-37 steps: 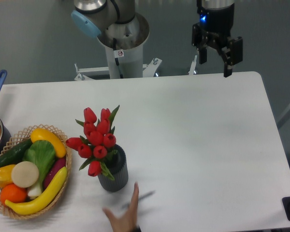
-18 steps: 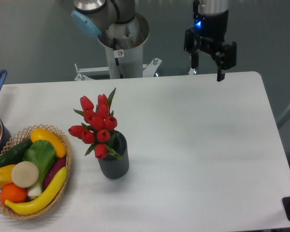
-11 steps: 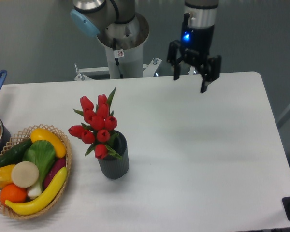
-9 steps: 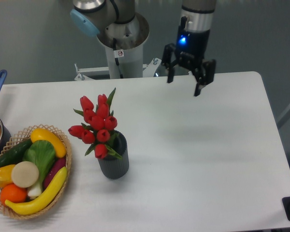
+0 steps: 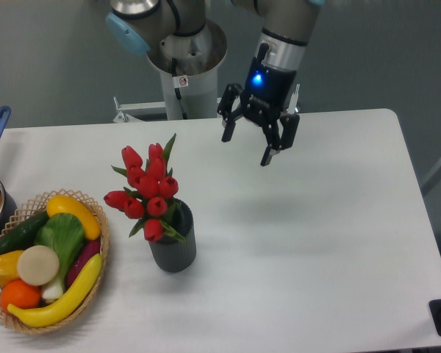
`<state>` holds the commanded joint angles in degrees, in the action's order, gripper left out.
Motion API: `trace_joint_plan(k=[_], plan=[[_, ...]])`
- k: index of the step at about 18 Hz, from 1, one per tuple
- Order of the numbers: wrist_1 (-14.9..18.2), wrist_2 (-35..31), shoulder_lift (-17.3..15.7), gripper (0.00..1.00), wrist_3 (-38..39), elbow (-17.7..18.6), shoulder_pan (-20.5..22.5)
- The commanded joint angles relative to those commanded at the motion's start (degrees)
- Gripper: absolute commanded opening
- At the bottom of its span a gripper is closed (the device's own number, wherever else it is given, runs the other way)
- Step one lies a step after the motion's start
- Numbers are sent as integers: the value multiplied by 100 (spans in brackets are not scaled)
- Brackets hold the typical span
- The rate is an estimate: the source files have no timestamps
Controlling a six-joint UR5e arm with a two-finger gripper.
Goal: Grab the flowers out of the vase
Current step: 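Move the open gripper down toward the tulip stems above the vase, then lower the gripper around the tulip stems at the vase rim and close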
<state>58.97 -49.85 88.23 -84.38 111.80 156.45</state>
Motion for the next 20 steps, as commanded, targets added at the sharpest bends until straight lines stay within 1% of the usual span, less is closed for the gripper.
trace_joint_plan(k=[2,4,6,8,10,12,15,19,20], plan=[[0,186,158,100,26,26,-141],[9,273,212,100,18,61,-290],[-26,580,360,100,-26,61,-317],[-35,870,528,100,-26,-26,-352],[-35,1134,677,100,-17,-27,-527],[-44,1179,818,100,-18,-27,-598],[-35,1188,827,100,-35,-70,-616],[-35,1223,915,100,-26,-88,-774],[-122,1310,976,100,-18,-105,-809]])
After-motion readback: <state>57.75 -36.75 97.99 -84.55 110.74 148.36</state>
